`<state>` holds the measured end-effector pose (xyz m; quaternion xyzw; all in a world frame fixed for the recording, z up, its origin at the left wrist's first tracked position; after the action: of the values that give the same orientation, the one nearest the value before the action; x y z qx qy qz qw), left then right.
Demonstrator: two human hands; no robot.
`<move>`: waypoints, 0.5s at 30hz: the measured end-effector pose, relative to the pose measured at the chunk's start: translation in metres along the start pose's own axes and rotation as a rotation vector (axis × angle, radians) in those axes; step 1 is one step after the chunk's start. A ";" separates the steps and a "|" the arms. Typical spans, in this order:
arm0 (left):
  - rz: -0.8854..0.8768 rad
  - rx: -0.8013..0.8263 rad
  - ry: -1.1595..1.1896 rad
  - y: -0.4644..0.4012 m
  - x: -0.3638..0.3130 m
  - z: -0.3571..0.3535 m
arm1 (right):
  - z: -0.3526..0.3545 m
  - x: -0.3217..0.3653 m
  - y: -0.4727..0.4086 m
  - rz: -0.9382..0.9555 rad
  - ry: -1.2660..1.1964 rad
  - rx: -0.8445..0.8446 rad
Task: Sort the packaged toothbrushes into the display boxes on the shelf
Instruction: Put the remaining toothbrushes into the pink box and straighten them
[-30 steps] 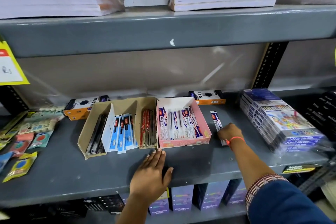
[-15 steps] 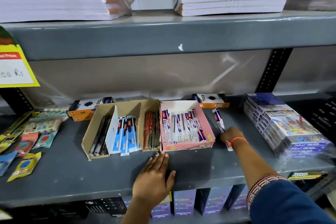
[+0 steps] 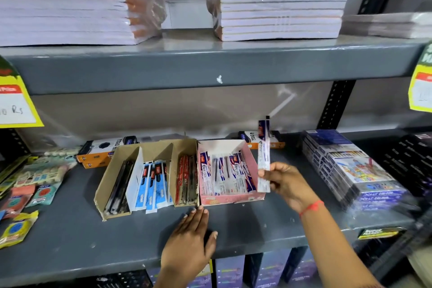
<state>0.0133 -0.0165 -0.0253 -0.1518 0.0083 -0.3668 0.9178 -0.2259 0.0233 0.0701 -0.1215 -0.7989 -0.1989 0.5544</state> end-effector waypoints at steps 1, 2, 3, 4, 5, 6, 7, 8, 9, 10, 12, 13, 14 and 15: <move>-0.006 -0.003 -0.016 0.000 0.000 -0.001 | -0.005 -0.003 0.002 -0.020 -0.001 0.028; -0.001 -0.007 -0.023 0.000 0.000 -0.001 | -0.009 -0.007 0.002 -0.038 -0.003 0.051; 0.009 -0.014 -0.019 0.000 0.001 -0.001 | -0.012 -0.010 0.003 -0.049 -0.007 0.071; 0.017 -0.004 -0.005 0.001 0.001 -0.001 | -0.014 -0.012 0.004 -0.060 -0.006 0.088; 0.024 0.006 0.011 0.001 0.001 0.000 | -0.017 -0.013 0.005 -0.069 -0.006 0.102; 0.030 0.042 0.021 0.002 0.001 -0.002 | -0.018 -0.015 0.005 -0.079 -0.003 0.114; 0.028 0.085 0.039 0.002 0.000 -0.002 | -0.020 -0.015 0.006 -0.089 -0.002 0.123; 0.024 0.112 0.052 0.001 0.000 -0.003 | -0.021 -0.016 0.007 -0.095 0.001 0.124; 0.018 0.081 0.060 0.002 0.000 -0.005 | -0.023 -0.015 0.007 -0.096 -0.007 0.122; 0.020 0.067 0.074 0.002 0.001 -0.006 | -0.025 -0.014 0.006 -0.089 -0.019 0.117; 0.021 -0.002 0.045 0.002 0.003 -0.007 | -0.033 -0.010 0.002 -0.069 -0.033 0.095; 0.034 -0.005 0.047 0.001 0.002 -0.004 | -0.040 -0.007 -0.002 -0.060 -0.003 0.075; 0.028 0.018 0.054 0.001 0.002 -0.003 | -0.047 -0.006 -0.007 -0.044 0.056 0.045; 0.017 0.042 0.065 0.001 0.003 -0.006 | -0.055 -0.005 -0.012 -0.028 0.116 0.023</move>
<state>0.0154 -0.0191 -0.0307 -0.1204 0.0316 -0.3639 0.9231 -0.1834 -0.0118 0.0804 -0.0920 -0.7692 -0.2042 0.5985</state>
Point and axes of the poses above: each hand's wrist, its own y-axis away from the middle knuckle, its own z-axis out of the back of the hand, x = y × z, the point moved 1 cm from there along -y, towards the middle knuckle, and after that the axes turned 10 degrees about -y, right-handed, at the moved point
